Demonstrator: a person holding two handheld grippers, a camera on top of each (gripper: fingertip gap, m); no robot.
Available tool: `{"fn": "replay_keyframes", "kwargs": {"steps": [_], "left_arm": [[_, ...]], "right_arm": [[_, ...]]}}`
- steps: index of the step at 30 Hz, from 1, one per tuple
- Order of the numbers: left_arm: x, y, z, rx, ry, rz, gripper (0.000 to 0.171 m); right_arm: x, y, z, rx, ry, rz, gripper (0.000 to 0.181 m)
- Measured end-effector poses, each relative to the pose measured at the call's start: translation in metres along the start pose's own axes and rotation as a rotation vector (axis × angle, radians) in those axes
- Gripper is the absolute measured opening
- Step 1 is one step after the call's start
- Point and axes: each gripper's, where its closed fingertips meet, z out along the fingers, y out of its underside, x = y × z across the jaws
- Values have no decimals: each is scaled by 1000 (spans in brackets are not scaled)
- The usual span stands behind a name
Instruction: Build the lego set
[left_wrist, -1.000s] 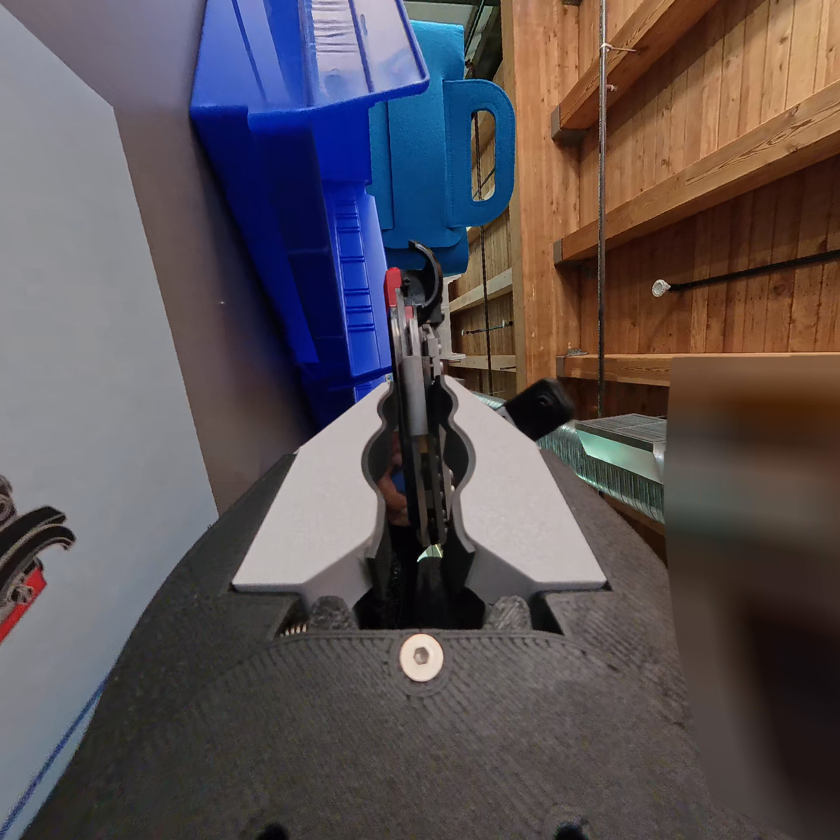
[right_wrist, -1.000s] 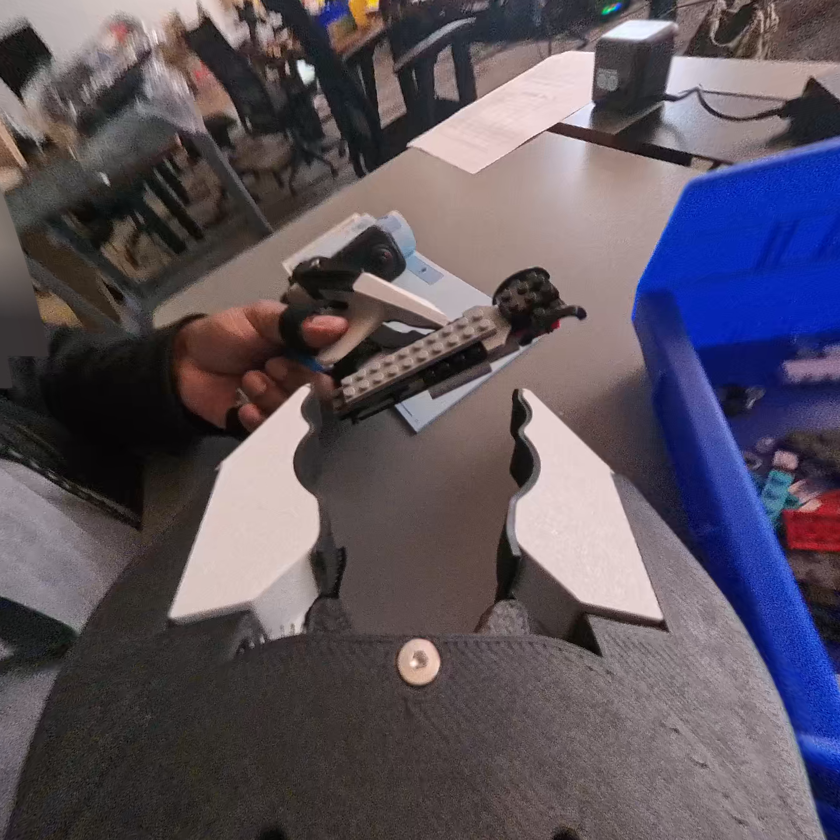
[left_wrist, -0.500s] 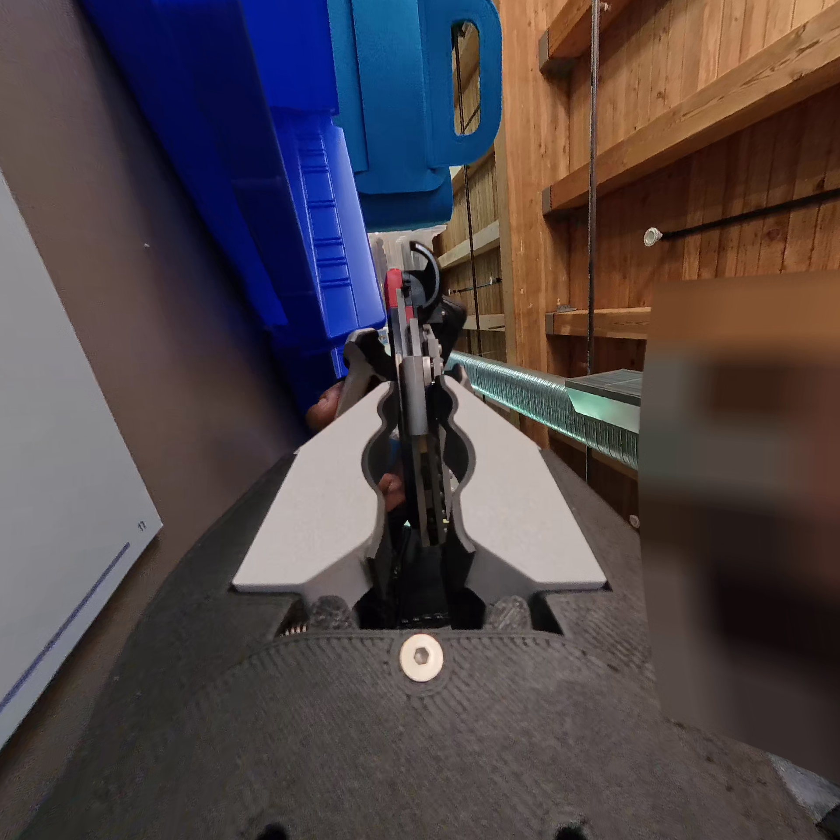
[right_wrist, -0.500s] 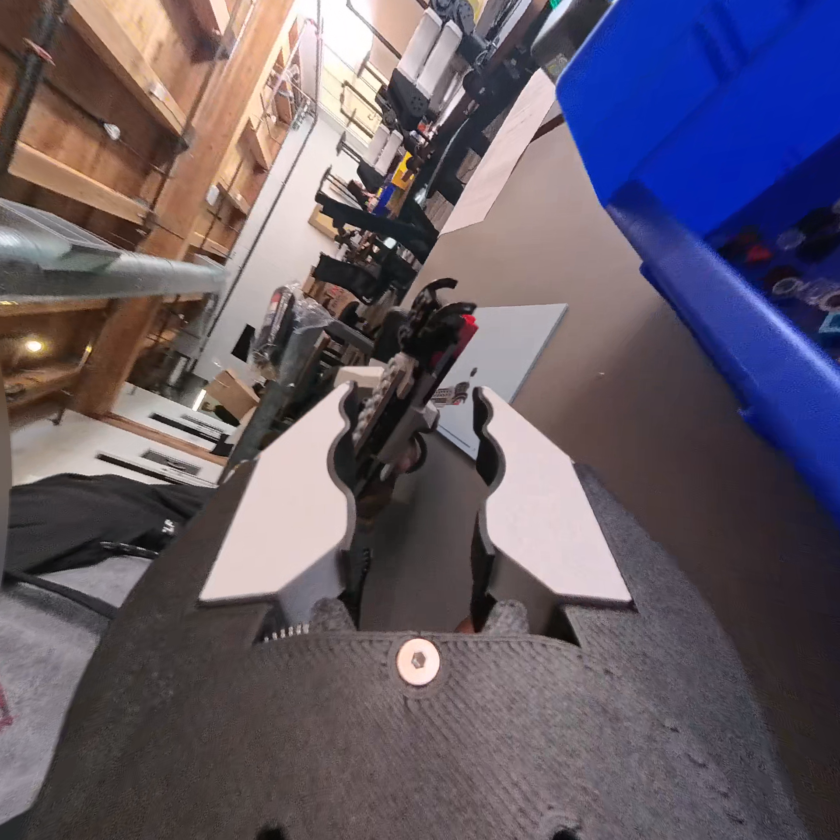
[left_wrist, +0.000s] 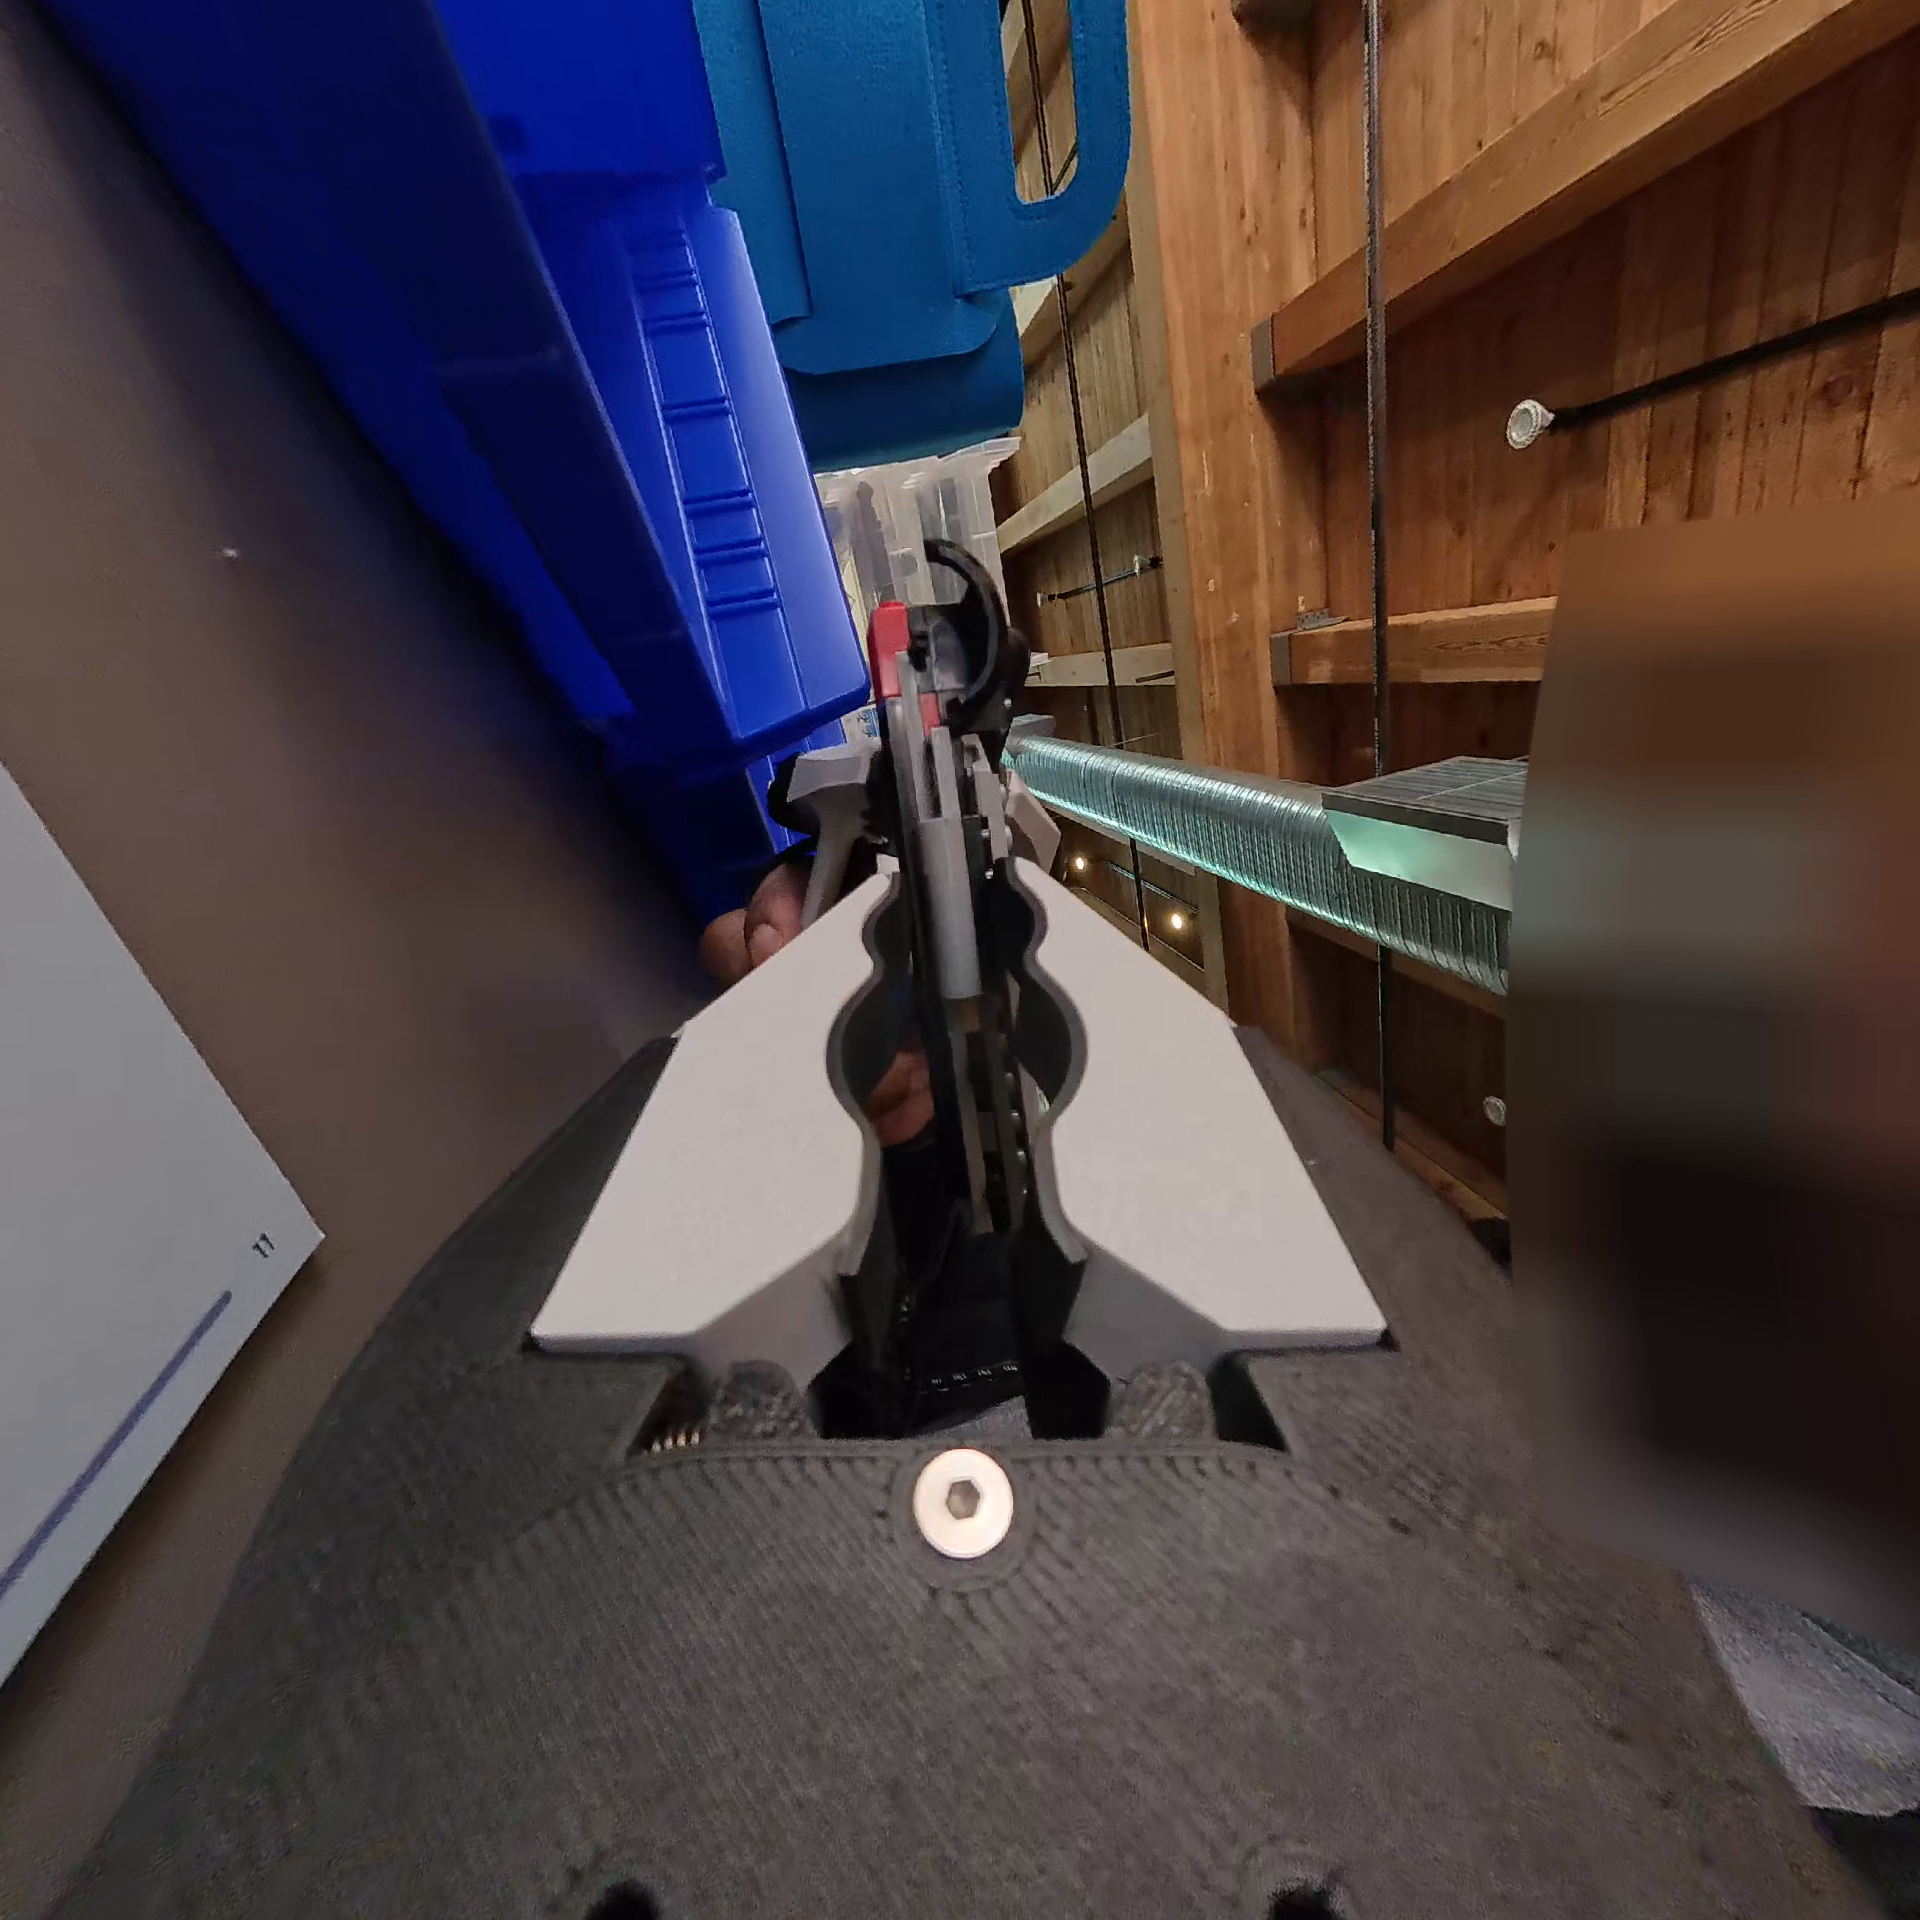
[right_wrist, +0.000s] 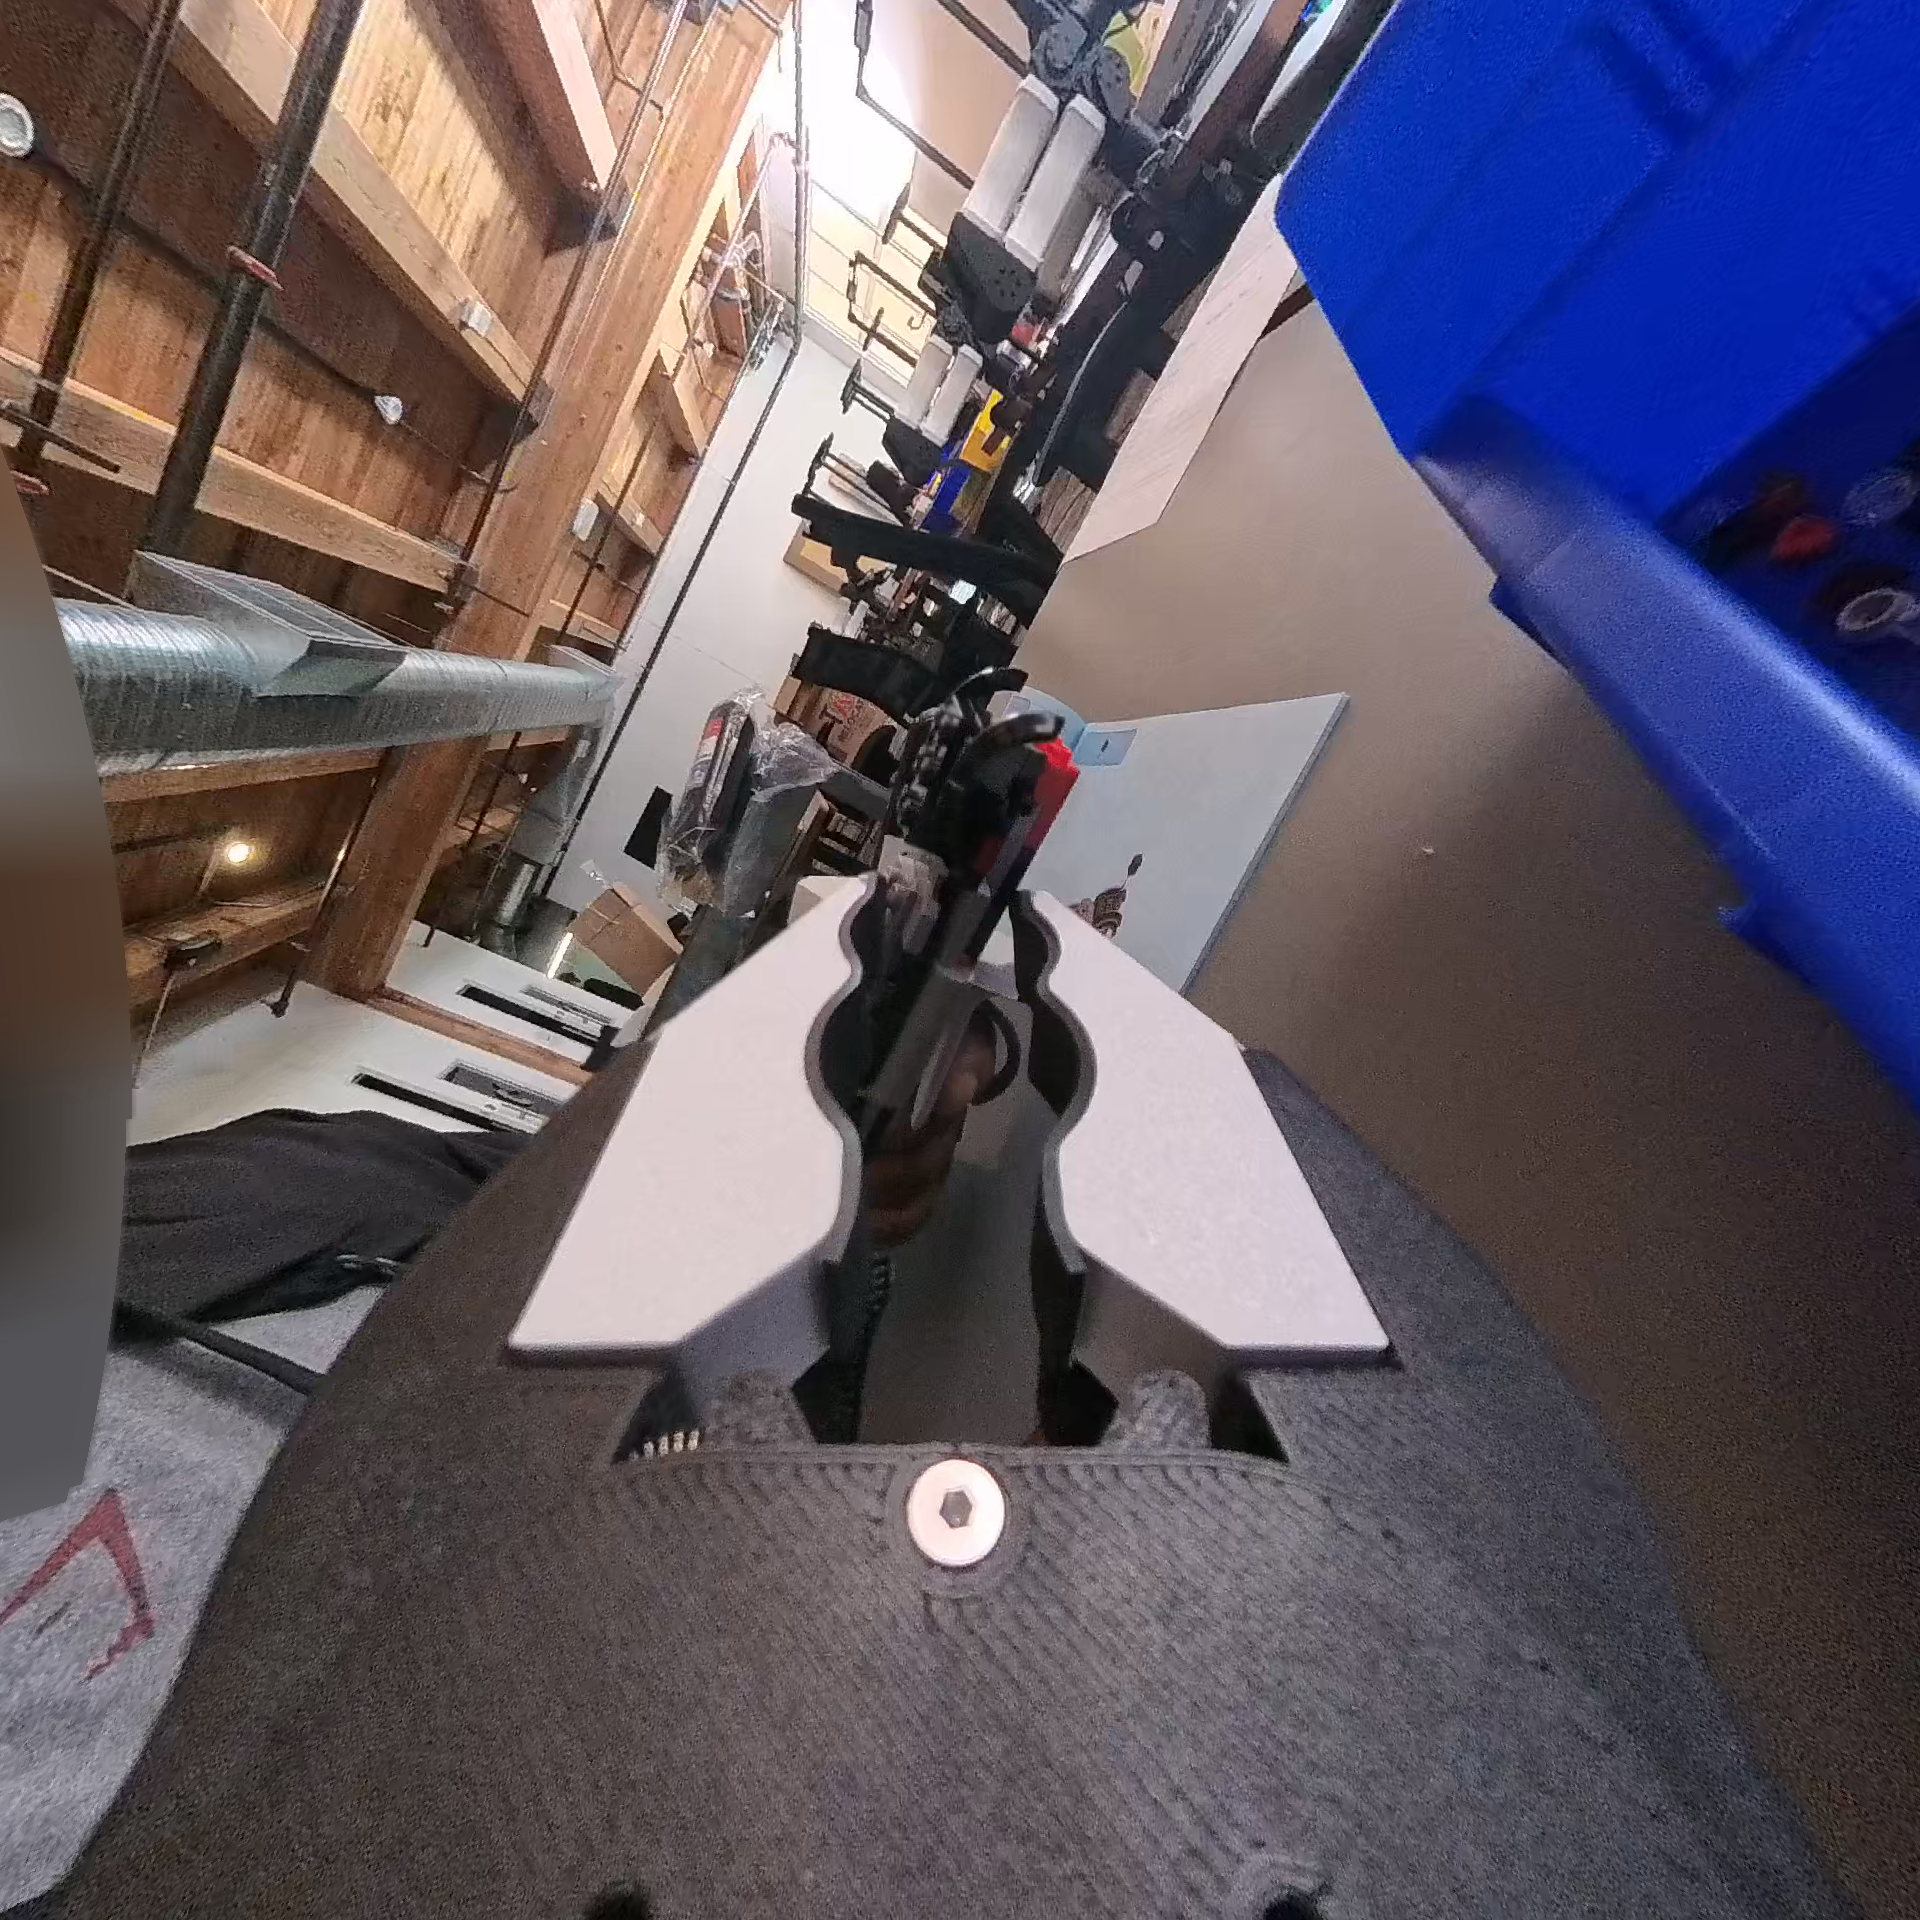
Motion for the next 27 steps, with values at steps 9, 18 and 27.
{"fn": "replay_keyframes", "kwargs": {"steps": [9,18,27], "left_arm": [[2,0,0,-6,-5,37,16],[4,0,0,-25,-1,57,16],[5,6,1,-92,-40,126,28]], "right_arm": [[-2,-1,0,10,3,-15,24],[-5,-2,-1,23,9,-58,24],[-6,0,2,37,28,-114,23]]}}
